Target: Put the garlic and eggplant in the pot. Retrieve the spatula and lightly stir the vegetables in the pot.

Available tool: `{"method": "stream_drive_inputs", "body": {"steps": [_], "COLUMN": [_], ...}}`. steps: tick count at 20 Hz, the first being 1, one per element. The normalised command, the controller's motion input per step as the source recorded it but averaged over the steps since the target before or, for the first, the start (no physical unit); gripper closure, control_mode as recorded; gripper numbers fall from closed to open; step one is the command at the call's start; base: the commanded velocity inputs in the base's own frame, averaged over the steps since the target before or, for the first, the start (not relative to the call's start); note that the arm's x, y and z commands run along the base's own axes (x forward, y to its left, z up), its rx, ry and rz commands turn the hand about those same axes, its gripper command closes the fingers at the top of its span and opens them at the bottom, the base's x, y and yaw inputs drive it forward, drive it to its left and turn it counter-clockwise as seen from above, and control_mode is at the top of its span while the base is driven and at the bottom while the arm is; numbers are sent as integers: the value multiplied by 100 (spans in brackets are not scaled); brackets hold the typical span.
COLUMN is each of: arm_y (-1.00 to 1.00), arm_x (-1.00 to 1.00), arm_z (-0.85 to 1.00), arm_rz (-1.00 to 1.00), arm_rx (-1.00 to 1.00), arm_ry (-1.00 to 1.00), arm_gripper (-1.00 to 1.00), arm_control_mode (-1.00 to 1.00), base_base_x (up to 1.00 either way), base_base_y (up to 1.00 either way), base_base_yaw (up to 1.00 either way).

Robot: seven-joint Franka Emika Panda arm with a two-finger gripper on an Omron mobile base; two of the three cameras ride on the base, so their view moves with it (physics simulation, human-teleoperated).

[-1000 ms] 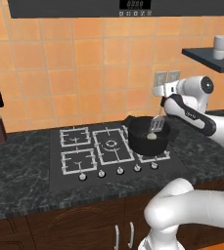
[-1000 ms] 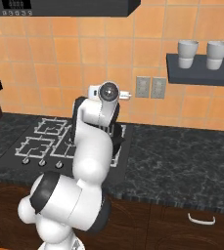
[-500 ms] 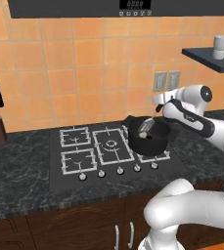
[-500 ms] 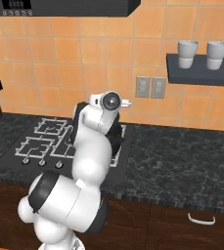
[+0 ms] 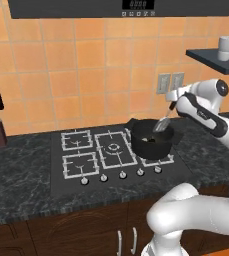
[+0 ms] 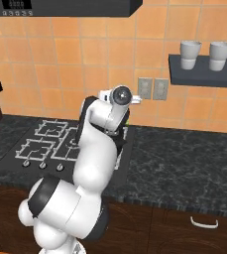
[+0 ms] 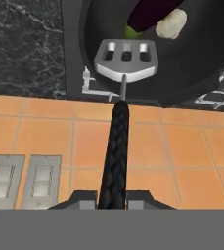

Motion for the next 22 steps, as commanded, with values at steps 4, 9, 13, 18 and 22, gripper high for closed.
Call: {"method": "stream_drive_inputs", "body": {"steps": [4, 9, 13, 18, 22], "arm_y": [-3, 0, 4, 9, 0], "arm_x": [2, 2, 1, 2, 0], "arm_z": [3, -7, -7, -48, -79], "arm_rz": [13, 23, 15, 3, 0], "arm_rx": [-13, -4, 0, -3, -12], "arm_ry": [27, 9, -10, -4, -10], "arm_gripper": [100, 100, 100, 100, 100], "arm_control_mode": [-100, -100, -100, -100, -100], "base_base_x": [0, 0, 0, 0, 0], "base_base_y": [0, 0, 0, 0, 0], "base_base_yaw": [0, 0, 0, 0, 0]}}
